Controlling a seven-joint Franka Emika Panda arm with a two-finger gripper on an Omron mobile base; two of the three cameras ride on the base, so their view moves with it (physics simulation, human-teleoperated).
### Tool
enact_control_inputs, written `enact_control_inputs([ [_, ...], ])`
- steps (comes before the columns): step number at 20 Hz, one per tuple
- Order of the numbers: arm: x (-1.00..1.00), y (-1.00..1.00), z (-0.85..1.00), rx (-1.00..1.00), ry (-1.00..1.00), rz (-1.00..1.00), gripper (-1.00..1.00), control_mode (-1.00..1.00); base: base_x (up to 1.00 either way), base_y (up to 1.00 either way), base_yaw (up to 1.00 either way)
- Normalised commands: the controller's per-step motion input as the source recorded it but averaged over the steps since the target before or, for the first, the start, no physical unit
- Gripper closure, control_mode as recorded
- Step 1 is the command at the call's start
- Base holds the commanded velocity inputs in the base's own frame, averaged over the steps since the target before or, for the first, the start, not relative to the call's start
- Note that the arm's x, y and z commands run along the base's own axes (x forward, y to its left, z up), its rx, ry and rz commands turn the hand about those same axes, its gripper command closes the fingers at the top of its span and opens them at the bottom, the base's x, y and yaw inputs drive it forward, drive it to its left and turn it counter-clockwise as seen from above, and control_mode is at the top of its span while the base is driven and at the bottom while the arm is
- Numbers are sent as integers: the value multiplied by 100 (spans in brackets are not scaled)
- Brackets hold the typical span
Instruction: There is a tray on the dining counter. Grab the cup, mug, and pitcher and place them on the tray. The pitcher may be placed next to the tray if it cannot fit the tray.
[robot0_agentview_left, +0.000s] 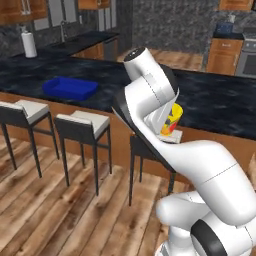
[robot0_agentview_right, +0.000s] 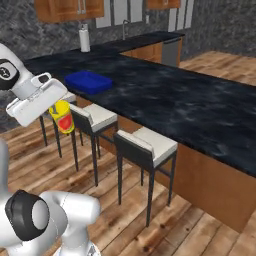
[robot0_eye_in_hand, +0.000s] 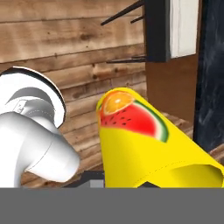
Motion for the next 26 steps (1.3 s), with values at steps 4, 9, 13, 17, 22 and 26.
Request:
enact_control_inputs([
  [4,0,0,0,0,0,0,100,100,22,100,-28],
  [9,0,0,0,0,0,0,100,100,15,100,-30],
  [13,0,0,0,0,0,0,100,100,13,100,-31],
  [17,0,0,0,0,0,0,100,100,6,100,-33],
  [22,0,0,0,0,0,0,100,100,6,100,-35],
  [26,0,0,0,0,0,0,100,100,15,100,-35],
])
